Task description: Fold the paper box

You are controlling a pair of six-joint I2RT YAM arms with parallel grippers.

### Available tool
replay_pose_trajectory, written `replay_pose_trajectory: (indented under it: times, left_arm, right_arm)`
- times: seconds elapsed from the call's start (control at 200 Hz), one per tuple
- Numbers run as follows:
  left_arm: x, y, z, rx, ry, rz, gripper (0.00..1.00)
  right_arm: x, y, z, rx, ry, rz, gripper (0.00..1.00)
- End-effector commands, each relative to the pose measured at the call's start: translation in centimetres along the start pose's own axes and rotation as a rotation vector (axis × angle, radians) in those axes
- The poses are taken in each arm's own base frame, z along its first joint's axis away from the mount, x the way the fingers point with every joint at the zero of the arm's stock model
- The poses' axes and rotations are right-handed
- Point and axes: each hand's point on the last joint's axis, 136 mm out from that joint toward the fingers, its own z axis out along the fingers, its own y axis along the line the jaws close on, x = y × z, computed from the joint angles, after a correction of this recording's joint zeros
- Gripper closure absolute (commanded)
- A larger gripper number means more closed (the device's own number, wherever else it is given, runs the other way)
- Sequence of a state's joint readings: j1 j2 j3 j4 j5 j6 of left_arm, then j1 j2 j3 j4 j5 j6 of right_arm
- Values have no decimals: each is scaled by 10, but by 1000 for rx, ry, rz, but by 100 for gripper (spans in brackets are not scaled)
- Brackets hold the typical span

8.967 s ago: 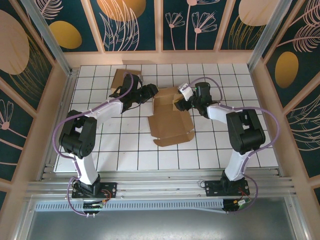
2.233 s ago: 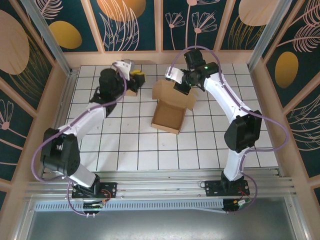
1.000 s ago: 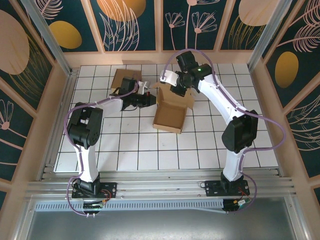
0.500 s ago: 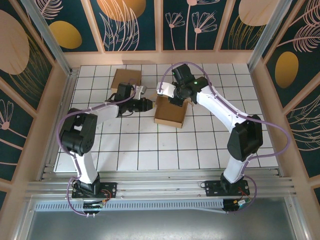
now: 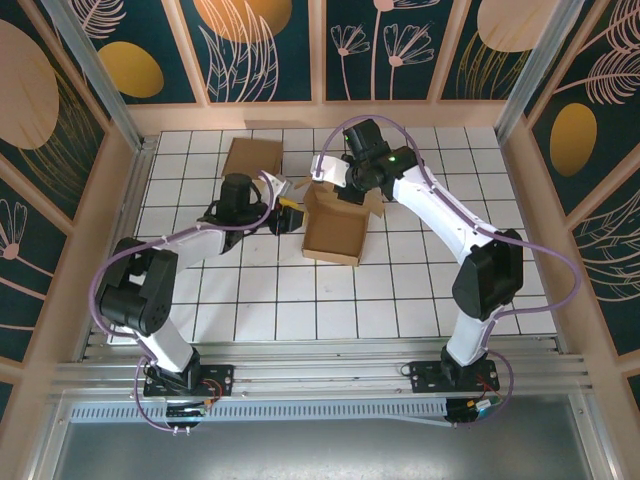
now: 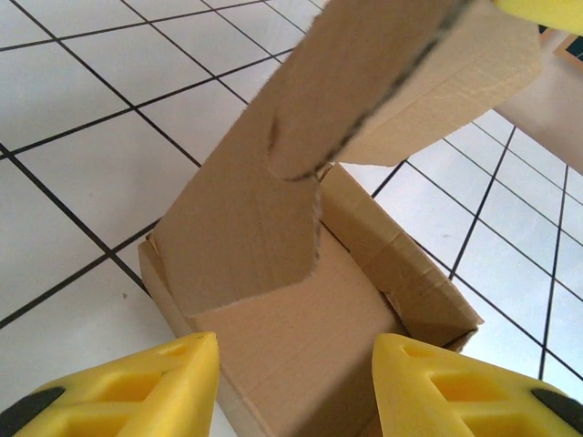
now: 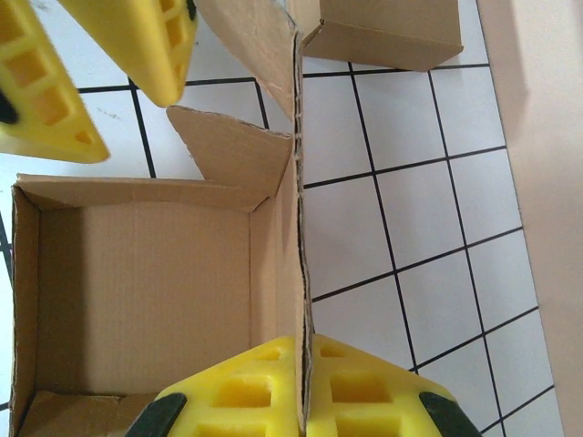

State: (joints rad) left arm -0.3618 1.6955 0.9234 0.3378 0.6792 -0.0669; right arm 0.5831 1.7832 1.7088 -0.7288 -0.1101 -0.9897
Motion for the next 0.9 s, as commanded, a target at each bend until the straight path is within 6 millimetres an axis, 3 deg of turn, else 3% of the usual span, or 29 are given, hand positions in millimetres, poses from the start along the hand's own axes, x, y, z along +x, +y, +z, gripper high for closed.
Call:
replay_pose_trajectory:
  times: [0.0, 0.065, 0.085, 0.175, 0.355, 0.546, 0.606, 0.671, 0.716, 0.811, 0.896]
  left_arm:
    - [-23, -6, 12, 52, -73, 85, 52]
    - [-20, -7, 18, 65, -74, 92, 53]
    - [-32, -8, 19, 63, -95, 107, 54]
    - [-34, -5, 26, 59, -100, 96, 59]
    - [-38, -2, 35, 41, -75, -10, 89]
    - [-23, -5, 43, 8, -21, -109, 93]
    - [-17, 0, 43, -21, -9, -116, 93]
    - [-14, 7, 44, -60, 7, -118, 94]
    - [-13, 9, 44, -69, 19, -116, 94]
    - [-16, 11, 44, -86, 36, -112, 94]
    - [-20, 11, 43, -102, 42, -107, 94]
  right_arm:
    - [1, 6, 3, -40, 7, -4, 99]
    - [2, 7, 4, -42, 7, -1, 99]
    - [1, 7, 4, -44, 7, -2, 99]
    - [2, 7, 5, -43, 7, 2, 99]
    - [2, 4, 7, -22, 17, 10, 99]
    - [1, 3, 6, -4, -1, 23, 94]
    - [-1, 2, 5, 11, -6, 31, 83]
    - [-8, -2, -1, 29, -32, 55, 52]
    - [-16, -6, -10, 45, -71, 85, 39]
    - [-33, -22, -33, 125, -173, 217, 21]
    - [-35, -29, -52, 196, -250, 343, 16]
